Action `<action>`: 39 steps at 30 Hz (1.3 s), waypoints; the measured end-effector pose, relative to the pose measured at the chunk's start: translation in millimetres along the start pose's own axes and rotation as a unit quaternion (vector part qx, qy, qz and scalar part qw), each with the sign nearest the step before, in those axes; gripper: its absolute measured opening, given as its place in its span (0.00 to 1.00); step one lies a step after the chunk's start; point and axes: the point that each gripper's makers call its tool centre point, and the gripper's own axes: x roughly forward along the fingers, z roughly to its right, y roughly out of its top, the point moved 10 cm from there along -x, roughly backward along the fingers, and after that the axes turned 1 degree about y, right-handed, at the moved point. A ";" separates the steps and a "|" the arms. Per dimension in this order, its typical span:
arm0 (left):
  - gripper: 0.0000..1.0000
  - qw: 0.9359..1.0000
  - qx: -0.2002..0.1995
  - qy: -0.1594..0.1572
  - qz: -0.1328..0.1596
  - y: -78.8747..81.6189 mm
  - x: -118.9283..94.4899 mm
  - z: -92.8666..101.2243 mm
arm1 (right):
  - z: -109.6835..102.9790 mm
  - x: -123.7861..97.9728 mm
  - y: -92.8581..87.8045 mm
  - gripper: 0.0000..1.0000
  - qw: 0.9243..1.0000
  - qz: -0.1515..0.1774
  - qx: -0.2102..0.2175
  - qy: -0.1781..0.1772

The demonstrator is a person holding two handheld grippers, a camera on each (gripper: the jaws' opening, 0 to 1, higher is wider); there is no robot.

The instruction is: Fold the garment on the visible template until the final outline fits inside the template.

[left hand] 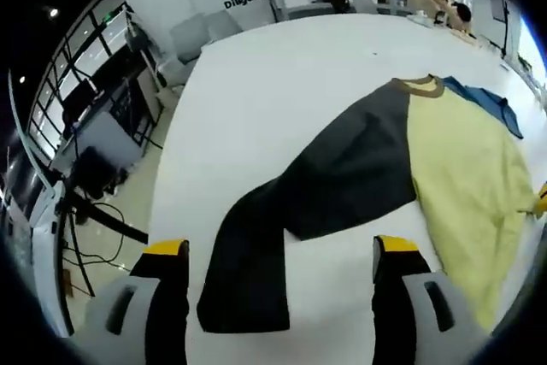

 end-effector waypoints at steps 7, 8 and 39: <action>0.99 0.999 -0.008 -0.041 0.022 -2.6 -19.3 13.9 | 0.4 0.2 -0.1 0.00 1.000 0.002 0.010 0.002; 0.99 0.999 -0.005 -0.044 0.024 -2.9 -21.6 15.7 | 0.4 0.1 -0.1 0.00 1.000 0.002 0.010 0.002; 0.69 0.985 -0.013 -0.171 -0.034 -63.8 -67.1 107.0 | 1.7 -5.8 0.1 0.00 1.000 0.009 0.008 0.020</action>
